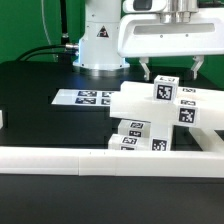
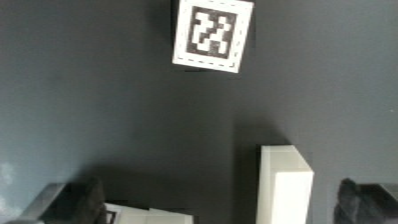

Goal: Assemble chair

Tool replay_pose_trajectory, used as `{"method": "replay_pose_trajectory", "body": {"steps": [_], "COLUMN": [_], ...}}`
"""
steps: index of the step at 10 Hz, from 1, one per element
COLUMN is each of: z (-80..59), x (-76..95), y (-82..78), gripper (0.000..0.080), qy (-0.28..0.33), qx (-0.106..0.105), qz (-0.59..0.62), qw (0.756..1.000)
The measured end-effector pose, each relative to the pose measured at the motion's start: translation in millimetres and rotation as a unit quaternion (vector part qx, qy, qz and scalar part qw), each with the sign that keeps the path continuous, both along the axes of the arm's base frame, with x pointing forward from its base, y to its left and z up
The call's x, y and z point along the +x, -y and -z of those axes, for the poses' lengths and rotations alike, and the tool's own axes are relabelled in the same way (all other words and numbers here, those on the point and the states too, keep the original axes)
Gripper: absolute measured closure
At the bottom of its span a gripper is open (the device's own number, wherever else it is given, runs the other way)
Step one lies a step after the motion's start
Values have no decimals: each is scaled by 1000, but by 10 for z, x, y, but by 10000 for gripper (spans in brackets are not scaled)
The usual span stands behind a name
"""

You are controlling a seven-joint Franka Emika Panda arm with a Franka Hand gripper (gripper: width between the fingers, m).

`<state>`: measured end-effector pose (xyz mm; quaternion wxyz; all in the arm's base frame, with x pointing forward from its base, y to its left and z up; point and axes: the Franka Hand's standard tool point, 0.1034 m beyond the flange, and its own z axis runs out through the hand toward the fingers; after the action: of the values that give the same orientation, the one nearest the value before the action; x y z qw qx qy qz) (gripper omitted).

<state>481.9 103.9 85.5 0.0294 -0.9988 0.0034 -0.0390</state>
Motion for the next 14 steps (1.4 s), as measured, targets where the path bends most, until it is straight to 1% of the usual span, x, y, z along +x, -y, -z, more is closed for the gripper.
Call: {"method": "replay_pose_trajectory", "body": {"steps": [1, 2, 3, 4, 5, 8, 9, 10, 12, 13, 14], "z": [63, 204, 346, 408, 379, 399, 417, 449, 631, 662, 657], "x": [-31, -139, -219, -237, -217, -248, -307, -233, -326, -336, -330], "y": [30, 31, -2, 3, 2, -6, -38, -57, -117, -120, -117], "gripper": [151, 151, 151, 151, 151, 151, 151, 151, 151, 151, 151], "qy": [10, 17, 24, 25, 23, 6, -57, -47, -46, -45, -45], "qx": [-2, -8, -14, -17, -15, -14, -8, -9, -16, -17, -17], "qz": [8, 14, 11, 11, 12, 11, 10, 11, 14, 13, 13], "qw": [1000, 1000, 1000, 999, 1000, 1000, 998, 999, 999, 999, 999]}}
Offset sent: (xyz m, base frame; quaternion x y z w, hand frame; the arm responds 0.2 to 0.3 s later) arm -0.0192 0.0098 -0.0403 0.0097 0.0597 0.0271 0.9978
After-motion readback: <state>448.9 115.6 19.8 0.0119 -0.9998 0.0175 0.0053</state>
